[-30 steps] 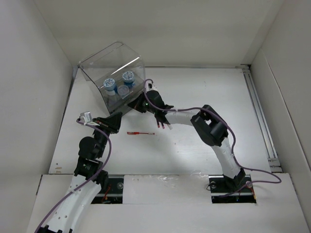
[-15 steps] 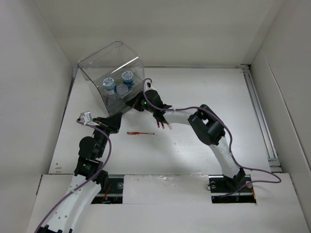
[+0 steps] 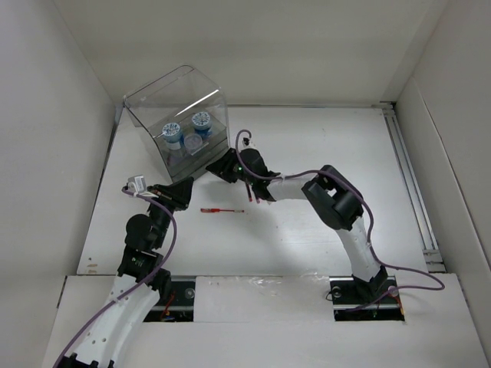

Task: Sort the stationery into containers
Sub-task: Open the drawer in the storage box.

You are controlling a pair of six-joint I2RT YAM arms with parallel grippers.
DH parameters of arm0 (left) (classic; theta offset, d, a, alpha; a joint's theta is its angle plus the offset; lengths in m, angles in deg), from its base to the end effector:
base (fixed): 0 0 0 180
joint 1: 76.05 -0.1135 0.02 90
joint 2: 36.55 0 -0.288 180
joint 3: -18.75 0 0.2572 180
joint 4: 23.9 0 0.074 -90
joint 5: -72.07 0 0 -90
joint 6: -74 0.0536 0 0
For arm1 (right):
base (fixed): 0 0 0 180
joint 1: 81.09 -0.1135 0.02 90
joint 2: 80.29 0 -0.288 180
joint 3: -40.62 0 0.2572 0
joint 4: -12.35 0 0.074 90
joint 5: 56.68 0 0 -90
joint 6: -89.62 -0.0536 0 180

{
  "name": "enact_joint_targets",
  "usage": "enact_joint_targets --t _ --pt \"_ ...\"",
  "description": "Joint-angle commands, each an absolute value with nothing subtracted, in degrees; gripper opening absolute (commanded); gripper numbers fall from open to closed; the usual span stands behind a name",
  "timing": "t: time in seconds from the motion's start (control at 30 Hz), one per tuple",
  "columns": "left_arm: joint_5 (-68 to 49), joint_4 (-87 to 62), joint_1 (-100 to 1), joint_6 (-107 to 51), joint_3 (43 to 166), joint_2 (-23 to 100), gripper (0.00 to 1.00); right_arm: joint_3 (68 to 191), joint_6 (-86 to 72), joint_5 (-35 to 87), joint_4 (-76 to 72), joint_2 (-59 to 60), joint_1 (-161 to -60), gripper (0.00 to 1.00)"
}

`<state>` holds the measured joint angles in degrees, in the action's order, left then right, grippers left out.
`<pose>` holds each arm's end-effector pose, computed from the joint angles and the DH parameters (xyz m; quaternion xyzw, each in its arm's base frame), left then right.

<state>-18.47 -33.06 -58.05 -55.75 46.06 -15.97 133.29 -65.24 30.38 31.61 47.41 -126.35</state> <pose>0.1224 -0.0392 0.2798 -0.1174 0.5910 -0.3829 0.7002 0.3707 0.3780 0.1591 0.1204 0.7882 0.5062 0.3287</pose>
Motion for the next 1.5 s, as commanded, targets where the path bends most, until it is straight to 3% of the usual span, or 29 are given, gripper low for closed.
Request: enact_joint_targets --t 0.0,0.23,0.97,1.2,1.4,1.47 --pt "-18.37 -36.59 -57.77 -55.73 45.86 -15.89 0.12 136.62 -67.62 27.44 37.53 48.46 -124.16 0.40" --pt "-18.37 -36.60 -57.77 -55.73 45.86 -14.75 0.12 142.61 -68.41 22.43 37.53 53.12 -122.58 0.30" --pt "-18.37 -36.60 -57.77 -55.73 45.86 -15.28 0.12 139.54 -71.49 22.51 39.03 54.45 -122.58 0.30" --pt "-18.37 -36.60 -57.77 -55.73 45.86 -15.28 0.12 143.58 -72.72 19.87 37.88 57.52 -122.58 0.30" --pt "-18.37 -36.60 -57.77 -55.73 45.86 -14.66 0.12 145.78 -73.24 19.34 37.88 58.05 -122.58 0.18" --pt "-18.37 -36.60 -57.77 -55.73 45.86 -14.66 0.12 145.78 -73.86 19.34 37.88 58.58 -122.58 0.10"
